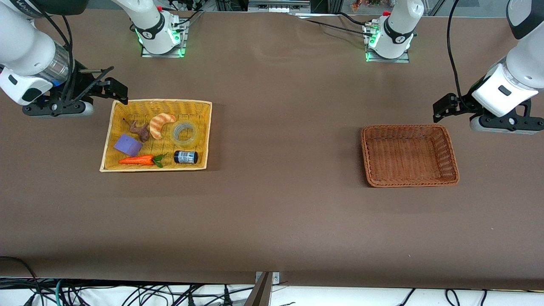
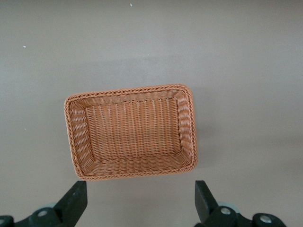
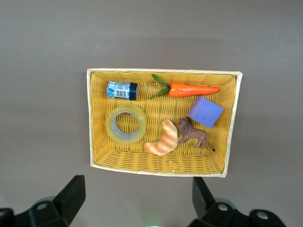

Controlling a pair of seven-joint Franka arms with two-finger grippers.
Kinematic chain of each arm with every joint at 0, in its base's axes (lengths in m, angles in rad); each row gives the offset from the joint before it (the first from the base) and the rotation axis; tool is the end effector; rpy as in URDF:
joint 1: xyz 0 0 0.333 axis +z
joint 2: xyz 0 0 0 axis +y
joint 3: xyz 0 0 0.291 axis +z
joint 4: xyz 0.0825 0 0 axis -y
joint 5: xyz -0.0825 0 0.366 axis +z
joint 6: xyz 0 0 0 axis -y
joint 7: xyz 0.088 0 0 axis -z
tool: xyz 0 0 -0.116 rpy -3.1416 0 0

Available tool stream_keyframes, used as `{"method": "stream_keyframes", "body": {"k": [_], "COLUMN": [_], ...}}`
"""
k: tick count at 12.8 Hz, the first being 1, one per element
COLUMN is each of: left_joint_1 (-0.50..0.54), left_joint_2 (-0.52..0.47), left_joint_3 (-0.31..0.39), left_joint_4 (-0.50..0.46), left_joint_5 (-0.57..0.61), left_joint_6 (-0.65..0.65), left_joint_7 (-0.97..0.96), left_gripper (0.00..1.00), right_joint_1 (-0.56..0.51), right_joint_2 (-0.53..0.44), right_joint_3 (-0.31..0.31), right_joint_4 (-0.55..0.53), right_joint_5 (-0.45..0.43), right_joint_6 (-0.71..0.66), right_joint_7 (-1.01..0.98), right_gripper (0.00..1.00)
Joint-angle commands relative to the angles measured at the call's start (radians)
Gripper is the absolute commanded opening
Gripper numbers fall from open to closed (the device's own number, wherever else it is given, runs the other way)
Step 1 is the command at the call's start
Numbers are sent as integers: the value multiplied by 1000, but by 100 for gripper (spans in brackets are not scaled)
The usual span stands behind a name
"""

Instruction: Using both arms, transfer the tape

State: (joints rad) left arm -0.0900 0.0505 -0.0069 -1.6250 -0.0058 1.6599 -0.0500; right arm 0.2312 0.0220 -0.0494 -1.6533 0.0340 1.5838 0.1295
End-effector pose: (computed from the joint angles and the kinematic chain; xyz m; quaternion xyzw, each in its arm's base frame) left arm 0.5532 -0.0543 0.5459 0.9997 -0.0232 -0.0080 0.0025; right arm 0.5289 0.1014 0.5425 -0.9985 -0.0251 0.0477 0.0091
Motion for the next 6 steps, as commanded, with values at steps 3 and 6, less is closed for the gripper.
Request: {"method": "stream_keyframes", "body": {"k": [3,6], "left_joint_1": [6,6], "left_joint_2": [3,5], "left_joint_3": [-7,-7], "left_joint_4": [20,20], "left_joint_5": [13,13], "left_joint_6": [-20,-20], "left_joint_7": [19,19], "left_gripper": [100,100], "right_joint_1": [-9,-7], "right_joint_2": [-7,-8], "right_joint_3": [6,5], "right_joint_4": [9,-2], "right_joint_5": [-9,-8], "right_joint_6": [-25,-18], "right_joint_7": [-18,-18], "right_gripper": [100,100]}}
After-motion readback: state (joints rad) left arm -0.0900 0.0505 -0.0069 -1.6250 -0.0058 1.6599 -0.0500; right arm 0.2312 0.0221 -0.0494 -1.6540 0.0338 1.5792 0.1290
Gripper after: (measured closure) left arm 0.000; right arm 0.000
